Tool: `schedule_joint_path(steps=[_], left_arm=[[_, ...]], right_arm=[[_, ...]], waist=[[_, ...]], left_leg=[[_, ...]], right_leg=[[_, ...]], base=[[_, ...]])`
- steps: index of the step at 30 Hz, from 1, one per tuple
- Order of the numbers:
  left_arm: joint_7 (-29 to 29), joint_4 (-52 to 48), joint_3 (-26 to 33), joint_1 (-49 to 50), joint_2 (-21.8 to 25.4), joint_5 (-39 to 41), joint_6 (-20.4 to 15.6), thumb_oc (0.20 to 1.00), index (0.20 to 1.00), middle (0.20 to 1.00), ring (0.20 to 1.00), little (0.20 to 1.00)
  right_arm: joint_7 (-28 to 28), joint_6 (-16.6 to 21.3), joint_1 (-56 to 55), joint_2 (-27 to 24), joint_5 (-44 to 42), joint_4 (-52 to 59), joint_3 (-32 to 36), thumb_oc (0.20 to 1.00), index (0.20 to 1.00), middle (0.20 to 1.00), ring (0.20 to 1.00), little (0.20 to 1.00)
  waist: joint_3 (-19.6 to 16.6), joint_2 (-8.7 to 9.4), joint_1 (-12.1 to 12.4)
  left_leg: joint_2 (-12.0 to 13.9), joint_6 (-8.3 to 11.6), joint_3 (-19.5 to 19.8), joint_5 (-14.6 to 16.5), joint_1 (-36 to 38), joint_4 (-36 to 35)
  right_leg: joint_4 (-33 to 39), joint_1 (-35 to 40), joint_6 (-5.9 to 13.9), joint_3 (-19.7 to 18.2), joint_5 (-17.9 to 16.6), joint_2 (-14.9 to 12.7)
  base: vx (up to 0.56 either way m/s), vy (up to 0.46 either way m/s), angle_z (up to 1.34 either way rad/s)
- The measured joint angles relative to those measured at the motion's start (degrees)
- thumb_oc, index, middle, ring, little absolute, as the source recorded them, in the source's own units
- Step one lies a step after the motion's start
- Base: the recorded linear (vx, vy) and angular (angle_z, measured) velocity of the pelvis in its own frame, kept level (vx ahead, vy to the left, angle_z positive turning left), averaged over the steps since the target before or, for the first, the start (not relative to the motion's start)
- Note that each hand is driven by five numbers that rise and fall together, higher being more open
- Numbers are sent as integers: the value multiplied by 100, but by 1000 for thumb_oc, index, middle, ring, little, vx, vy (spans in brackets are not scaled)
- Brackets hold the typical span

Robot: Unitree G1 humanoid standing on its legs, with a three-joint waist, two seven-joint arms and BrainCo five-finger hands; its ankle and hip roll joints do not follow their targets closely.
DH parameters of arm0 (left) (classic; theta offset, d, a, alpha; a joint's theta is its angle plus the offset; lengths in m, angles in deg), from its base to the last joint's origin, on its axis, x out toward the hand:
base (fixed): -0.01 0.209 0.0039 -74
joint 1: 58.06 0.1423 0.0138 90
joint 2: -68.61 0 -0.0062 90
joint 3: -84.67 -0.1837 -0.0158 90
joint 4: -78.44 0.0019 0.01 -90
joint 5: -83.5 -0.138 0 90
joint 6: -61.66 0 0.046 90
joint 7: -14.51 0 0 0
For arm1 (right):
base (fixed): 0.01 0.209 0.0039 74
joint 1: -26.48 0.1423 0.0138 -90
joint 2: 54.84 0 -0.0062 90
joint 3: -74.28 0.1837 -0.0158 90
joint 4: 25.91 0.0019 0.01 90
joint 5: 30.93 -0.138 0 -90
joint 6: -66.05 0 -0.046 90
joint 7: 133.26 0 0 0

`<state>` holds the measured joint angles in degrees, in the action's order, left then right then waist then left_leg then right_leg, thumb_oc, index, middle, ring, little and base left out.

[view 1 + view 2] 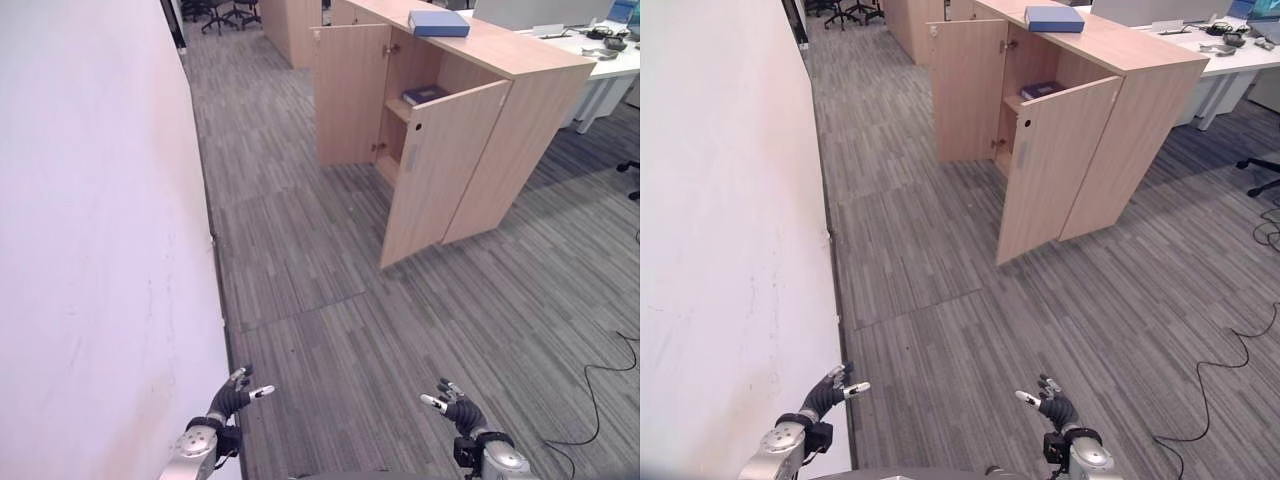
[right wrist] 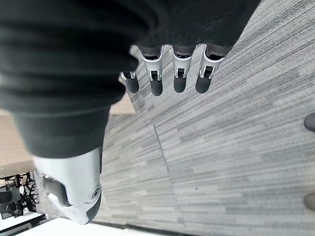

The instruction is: Put the empty folder in the office cabinet

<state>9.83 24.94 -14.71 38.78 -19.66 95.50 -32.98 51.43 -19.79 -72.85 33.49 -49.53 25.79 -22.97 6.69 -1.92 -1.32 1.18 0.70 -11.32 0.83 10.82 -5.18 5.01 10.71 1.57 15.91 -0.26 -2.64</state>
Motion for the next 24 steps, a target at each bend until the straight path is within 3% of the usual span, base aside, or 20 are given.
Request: schedule_joint_path(steps=[24], left_arm=[[46,162,2,-2,-6,2,-1,1000,1000,1000,1000,1000]], right_arm=[[-21,-2,-44,12,-45,-9,39,1000,1000,1000,1000,1000]], waist=[[-10,-28,-144]], left_leg=[[11,15,70,-7,-42,-45]], right_leg=[[0,-17,-26,8,18,25]], base=[[10,-31,1]])
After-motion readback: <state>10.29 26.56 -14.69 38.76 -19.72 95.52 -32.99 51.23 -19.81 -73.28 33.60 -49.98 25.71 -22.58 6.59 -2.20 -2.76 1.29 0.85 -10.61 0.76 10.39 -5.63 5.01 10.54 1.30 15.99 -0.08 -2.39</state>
